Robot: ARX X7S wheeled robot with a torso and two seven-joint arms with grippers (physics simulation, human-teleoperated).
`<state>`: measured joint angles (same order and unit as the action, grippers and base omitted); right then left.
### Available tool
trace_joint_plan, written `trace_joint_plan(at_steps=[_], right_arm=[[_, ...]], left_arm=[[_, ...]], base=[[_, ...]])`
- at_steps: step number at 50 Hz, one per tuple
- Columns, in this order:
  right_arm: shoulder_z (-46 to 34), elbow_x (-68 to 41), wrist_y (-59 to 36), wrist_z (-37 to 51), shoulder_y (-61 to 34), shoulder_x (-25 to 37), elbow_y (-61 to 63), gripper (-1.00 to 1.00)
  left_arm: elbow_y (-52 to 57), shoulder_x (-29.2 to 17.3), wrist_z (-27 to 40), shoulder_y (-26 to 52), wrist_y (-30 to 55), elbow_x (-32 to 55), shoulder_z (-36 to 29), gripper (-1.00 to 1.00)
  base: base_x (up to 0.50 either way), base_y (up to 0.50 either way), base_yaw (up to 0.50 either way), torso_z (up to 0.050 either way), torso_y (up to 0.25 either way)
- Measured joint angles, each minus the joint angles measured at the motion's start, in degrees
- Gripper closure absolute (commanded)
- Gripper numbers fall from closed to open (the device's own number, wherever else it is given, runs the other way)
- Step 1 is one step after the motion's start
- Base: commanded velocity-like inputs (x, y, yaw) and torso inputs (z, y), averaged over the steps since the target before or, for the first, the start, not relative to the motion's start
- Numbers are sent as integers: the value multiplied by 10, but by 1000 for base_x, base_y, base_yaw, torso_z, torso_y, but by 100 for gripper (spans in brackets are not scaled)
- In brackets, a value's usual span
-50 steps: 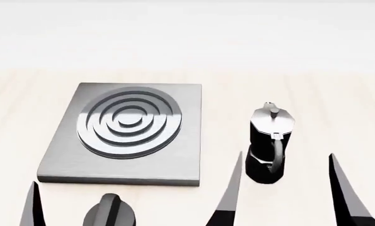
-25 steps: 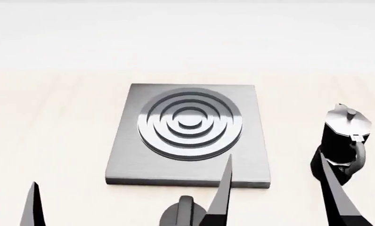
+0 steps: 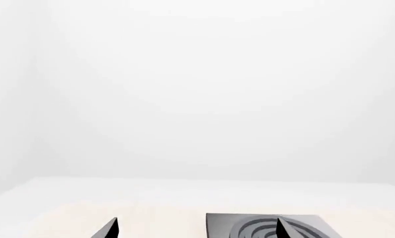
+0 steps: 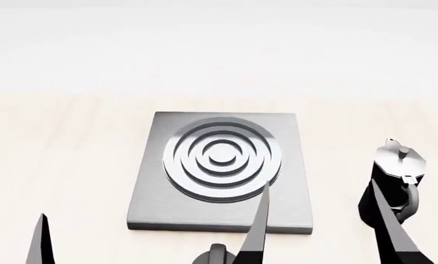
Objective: Put the moka pot on the stove.
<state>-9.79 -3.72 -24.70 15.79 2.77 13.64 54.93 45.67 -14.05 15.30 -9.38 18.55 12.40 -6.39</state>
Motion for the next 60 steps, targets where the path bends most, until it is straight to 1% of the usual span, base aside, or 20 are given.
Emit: trace_joint_plan(at_steps=[13, 35, 56, 60], right_arm=[[-2, -8, 3, 8, 0, 6, 1, -100], [-9, -16, 0, 21, -3, 17, 6, -100], [-8, -25, 0, 31, -3, 29, 8, -100], [-3, -30, 1, 32, -2, 32, 5, -100]], left_arm=[[-1, -8, 9, 1, -1, 8, -3, -100], [2, -23, 25, 4, 6, 4, -18, -100], [-4, -32, 33, 3, -6, 0, -31, -100], [-5, -34, 32, 2, -10, 6, -31, -100]], base=[[0, 0, 0, 50, -8], [0, 0, 0, 43, -180], [0, 0, 0, 43, -182], [0, 0, 0, 0, 0]])
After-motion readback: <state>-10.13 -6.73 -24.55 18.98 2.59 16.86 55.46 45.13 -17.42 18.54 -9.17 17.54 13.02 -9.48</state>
